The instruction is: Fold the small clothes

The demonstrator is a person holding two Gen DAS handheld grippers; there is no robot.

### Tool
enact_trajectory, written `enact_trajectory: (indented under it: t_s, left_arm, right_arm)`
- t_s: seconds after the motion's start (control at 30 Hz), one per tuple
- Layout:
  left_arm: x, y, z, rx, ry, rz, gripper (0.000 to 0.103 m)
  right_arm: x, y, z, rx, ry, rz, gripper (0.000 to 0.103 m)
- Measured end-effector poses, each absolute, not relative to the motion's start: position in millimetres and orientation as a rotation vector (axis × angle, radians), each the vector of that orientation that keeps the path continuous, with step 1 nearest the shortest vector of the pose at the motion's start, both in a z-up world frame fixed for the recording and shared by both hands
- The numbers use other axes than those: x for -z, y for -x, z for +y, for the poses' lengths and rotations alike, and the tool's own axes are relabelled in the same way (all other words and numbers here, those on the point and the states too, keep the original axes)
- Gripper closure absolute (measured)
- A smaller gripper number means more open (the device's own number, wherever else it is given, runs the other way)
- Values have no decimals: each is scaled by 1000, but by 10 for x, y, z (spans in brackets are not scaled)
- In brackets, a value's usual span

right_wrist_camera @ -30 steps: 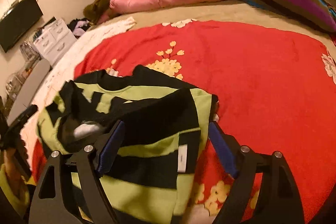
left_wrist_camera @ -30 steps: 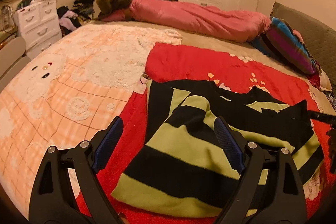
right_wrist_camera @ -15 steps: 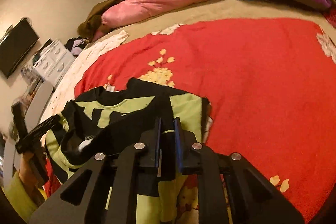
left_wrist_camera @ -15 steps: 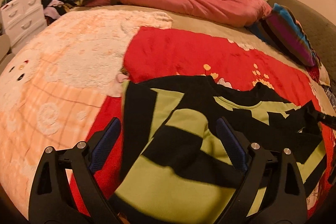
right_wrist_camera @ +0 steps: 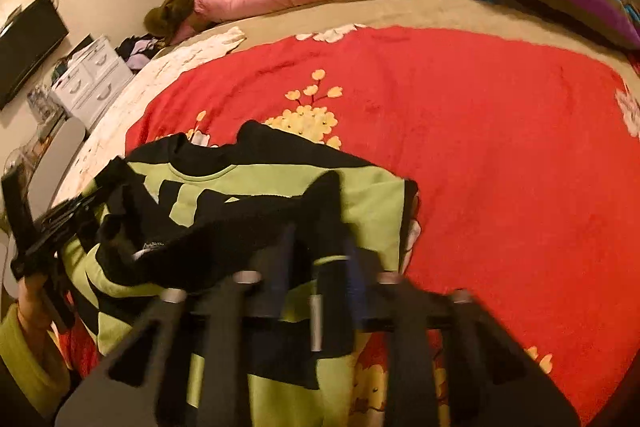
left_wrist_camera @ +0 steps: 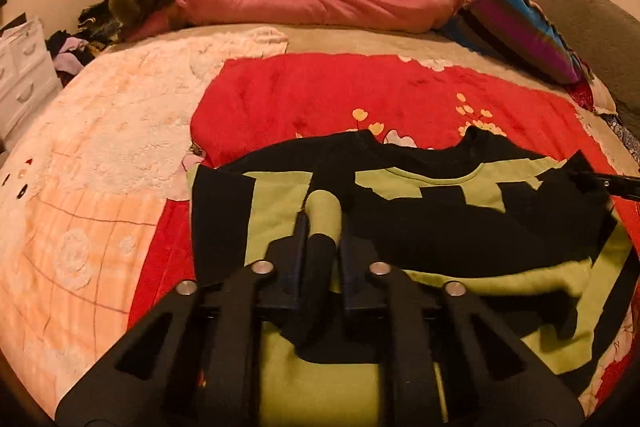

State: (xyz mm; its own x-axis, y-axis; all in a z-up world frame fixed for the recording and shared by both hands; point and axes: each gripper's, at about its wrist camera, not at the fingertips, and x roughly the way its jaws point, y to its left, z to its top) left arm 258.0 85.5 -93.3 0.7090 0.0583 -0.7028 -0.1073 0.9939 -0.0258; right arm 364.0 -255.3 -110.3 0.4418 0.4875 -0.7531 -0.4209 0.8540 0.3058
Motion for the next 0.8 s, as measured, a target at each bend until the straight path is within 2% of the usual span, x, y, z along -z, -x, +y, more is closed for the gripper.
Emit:
enact_trajectory:
  t_s: [0.2,0.4,0.5,0.67,0.73,0.8]
  left_arm:
    - [570,-2225,1083,-108,157,613,100]
    - [264,-2140,1261,-142,221,475,100]
    - [313,-2366,1335,-182,263,514,100]
    - [622,-2621,1354,-214,274,619,98]
    - [731,-2665,1378,-237,288,646,94]
    - [834,-2659,1404,-251,295,667,84]
  right_arm:
    - [984,-3550,-2783,-575,-197,907,93]
    - [509,-3544,-2742,-623,-231,774,94]
    - [477,-3721,-2612,-601,-194,767,94]
    - [877,-4020,-2409,-491,-123,884,94]
    - [1008,-4043,-2373,-455,-75,895,94]
    - [1149,-4058,-2368,-418,-47,920,94]
